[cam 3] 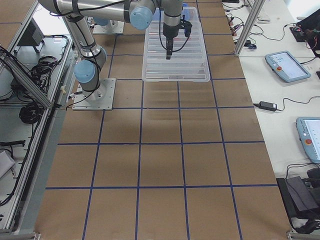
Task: Place red block in blue tray from box
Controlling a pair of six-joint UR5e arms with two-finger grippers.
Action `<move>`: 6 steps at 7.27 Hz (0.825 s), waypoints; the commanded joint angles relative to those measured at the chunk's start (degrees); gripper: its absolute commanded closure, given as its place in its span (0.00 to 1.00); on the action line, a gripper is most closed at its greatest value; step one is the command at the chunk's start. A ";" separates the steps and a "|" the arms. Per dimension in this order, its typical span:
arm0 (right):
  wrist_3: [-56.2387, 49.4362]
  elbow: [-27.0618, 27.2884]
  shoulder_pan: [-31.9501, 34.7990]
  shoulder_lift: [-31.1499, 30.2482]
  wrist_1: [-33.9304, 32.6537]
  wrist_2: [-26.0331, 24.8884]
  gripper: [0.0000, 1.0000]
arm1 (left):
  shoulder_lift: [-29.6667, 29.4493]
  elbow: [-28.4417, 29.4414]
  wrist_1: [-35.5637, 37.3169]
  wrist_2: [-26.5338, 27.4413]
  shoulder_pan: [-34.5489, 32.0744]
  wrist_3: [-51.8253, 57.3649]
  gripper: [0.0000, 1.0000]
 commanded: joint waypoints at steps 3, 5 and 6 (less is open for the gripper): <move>0.04 0.11 -0.02 -0.18 0.43 -0.10 0.00 | -6.35 2.15 3.44 1.55 18.21 36.44 1.00; 0.04 0.11 -0.02 -0.09 0.43 -0.10 0.00 | -12.50 -0.82 12.12 1.11 24.47 42.39 1.00; 0.04 0.11 -0.02 -0.18 0.43 -0.10 0.00 | -15.41 -4.32 18.87 1.29 25.97 45.46 1.00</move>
